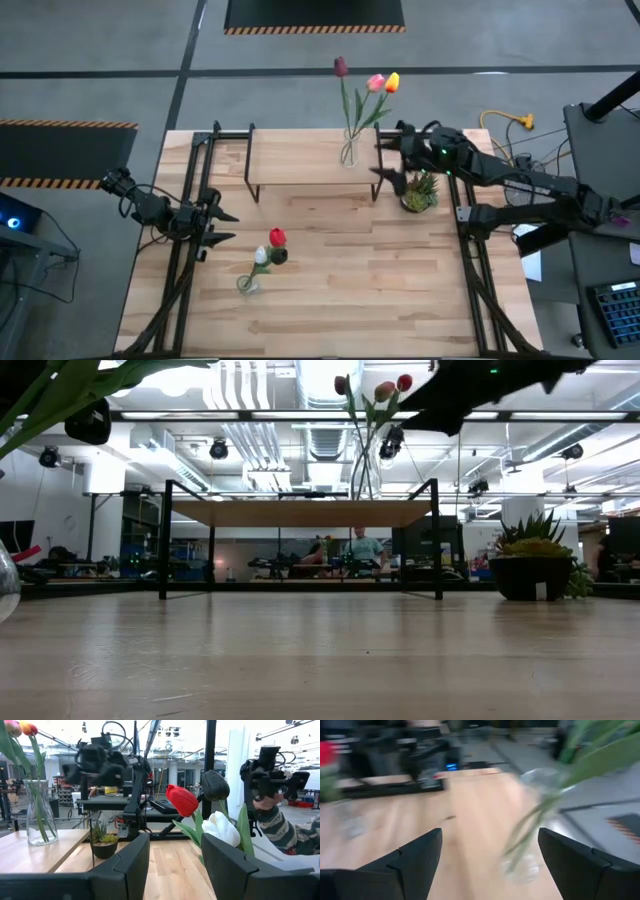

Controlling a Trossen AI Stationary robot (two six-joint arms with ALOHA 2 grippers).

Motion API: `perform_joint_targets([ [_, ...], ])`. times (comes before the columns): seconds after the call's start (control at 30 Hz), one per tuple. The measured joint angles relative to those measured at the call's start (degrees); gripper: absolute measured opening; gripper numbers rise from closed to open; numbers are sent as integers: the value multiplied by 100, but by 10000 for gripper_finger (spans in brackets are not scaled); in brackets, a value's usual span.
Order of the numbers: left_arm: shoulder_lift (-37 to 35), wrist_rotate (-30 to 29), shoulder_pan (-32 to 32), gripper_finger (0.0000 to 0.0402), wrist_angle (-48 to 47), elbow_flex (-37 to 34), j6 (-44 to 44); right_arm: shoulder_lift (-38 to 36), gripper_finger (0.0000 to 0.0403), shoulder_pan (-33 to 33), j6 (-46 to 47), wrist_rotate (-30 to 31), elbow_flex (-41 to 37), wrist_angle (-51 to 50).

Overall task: Pick and place flowers into a vace then onto a shelf
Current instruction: Put the transparent vase on the shelf

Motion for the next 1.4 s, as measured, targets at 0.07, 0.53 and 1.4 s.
perform_joint_targets([
  [0.07,0,0,-1,163,1,0,0,-332,314,35,25,-446,-281,-62],
  [0.53,-1,0,-1,163,-1,0,0,-3488,271,857,601,-170,-2817,438],
  [1.4,1833,30,-5,275,-1193,1191,-1419,-4882,263,999,492,103,-3682,740],
])
